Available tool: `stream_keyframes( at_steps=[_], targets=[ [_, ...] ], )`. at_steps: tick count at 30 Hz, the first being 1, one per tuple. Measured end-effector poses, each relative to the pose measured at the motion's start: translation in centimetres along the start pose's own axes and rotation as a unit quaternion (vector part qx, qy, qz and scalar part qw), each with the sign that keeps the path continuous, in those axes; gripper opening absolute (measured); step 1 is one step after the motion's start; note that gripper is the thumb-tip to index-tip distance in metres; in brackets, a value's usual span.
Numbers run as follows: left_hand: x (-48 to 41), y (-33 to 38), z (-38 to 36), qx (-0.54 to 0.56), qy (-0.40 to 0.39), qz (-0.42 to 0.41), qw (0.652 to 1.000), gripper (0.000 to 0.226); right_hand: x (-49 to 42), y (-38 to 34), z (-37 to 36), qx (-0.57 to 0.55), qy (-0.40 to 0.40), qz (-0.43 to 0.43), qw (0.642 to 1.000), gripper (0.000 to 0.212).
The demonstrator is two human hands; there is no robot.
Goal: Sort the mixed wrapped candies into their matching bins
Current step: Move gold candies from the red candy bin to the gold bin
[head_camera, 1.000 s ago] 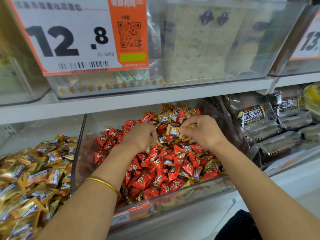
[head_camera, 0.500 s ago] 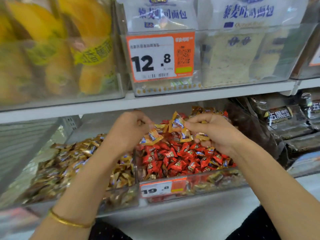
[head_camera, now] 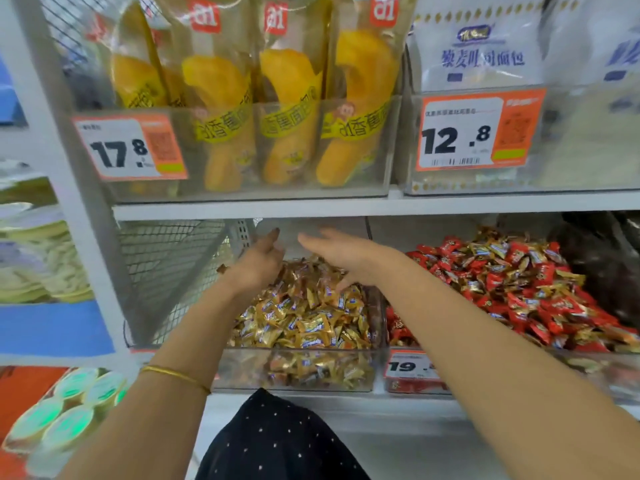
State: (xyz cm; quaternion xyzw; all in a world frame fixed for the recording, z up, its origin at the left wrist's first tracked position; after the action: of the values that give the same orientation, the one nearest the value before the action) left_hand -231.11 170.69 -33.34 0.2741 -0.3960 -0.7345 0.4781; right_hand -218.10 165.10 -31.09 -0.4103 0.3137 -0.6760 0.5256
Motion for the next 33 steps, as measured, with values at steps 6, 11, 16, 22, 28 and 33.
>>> stream_keyframes(
  at_steps=[6, 11, 16, 22, 28, 33],
  targets=[
    [2.5, 2.2, -2.1, -0.033, 0.053, -0.124, 0.990, 0.037, 3.5, 4.0, 4.6, -0.147, 0.098, 0.068, 0.982, 0.034],
    [3.3, 7.1, -9.1, -0.095, 0.043, -0.288, 0.952, 0.035, 7.6, 9.4, 10.4, -0.217, 0.181, 0.061, 0.957, 0.024],
    [0.7, 10.3, -17.1, -0.137, -0.065, -0.302, 0.941, 0.030, 8.4, 14.7, 15.1, -0.192, 0.265, -0.009, 0.945, 0.023],
    [-3.9, 11.3, -24.1, -0.306, -0.147, -0.218, 0.915, 0.038, 7.2, 20.6, 21.4, 0.105, 0.386, -0.055, 0.915, 0.030],
    [-6.8, 10.6, -27.0, -0.335, -0.133, -0.193, 0.913, 0.054, 2.7, 22.2, 24.1, 0.291, 0.342, -0.055, 0.892, 0.049],
    [-8.4, 10.4, -27.7, -0.320, -0.145, -0.186, 0.917, 0.052, 0.8, 22.2, 24.0, 0.295, 0.281, -0.102, 0.908, 0.055]
  ],
)
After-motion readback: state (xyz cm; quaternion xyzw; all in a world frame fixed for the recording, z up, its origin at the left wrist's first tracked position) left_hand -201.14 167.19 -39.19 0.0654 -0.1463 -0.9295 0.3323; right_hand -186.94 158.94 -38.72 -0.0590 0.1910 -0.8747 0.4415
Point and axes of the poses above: each hand's wrist, its own x-axis away from the middle knuckle, its own z-axis out of the back of the hand, y = z × x, the point moved 1 cm from there along -x, towards the middle knuckle, and after that the axes turned 1 degree about -x, right-handed, at the moved point
